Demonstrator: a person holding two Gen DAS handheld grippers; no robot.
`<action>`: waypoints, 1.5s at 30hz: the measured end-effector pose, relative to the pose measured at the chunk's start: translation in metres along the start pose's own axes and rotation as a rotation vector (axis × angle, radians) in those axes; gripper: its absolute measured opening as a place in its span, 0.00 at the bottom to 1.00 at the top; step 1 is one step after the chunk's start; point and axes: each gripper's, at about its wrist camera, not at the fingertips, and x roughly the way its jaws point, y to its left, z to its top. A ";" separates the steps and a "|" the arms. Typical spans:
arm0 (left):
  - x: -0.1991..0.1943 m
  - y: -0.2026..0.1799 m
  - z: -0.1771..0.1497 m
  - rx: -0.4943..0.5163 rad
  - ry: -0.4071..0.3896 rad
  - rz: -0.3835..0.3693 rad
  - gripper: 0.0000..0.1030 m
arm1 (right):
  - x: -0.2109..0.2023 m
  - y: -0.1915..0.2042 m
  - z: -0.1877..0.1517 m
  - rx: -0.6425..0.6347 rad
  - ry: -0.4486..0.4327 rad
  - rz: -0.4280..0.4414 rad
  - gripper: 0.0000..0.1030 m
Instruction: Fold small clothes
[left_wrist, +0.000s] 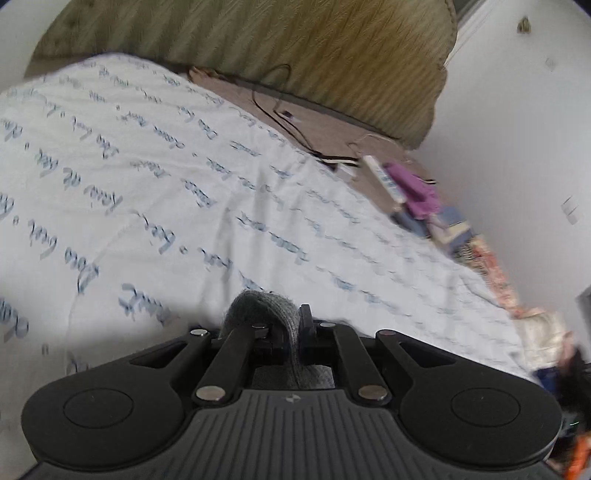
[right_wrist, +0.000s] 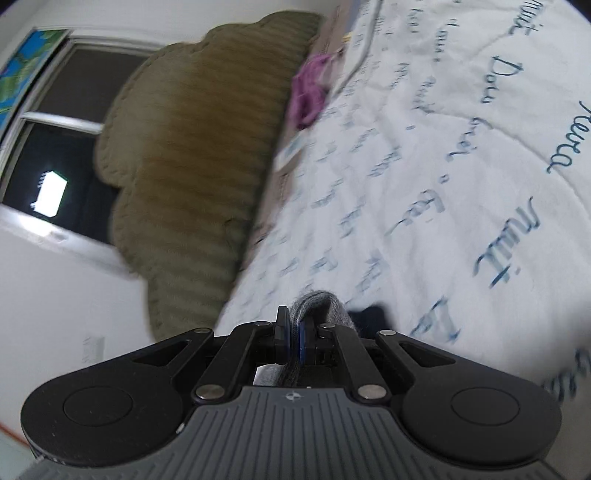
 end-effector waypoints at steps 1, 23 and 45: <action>0.014 -0.001 -0.004 0.038 0.038 0.055 0.06 | 0.008 -0.005 -0.001 0.007 0.003 -0.050 0.16; 0.012 0.002 -0.026 0.096 0.149 -0.001 0.17 | 0.001 0.026 -0.019 -0.106 0.121 -0.102 0.27; -0.016 0.039 -0.012 -0.077 -0.005 -0.012 0.49 | -0.025 0.011 -0.029 -0.004 -0.014 -0.039 0.59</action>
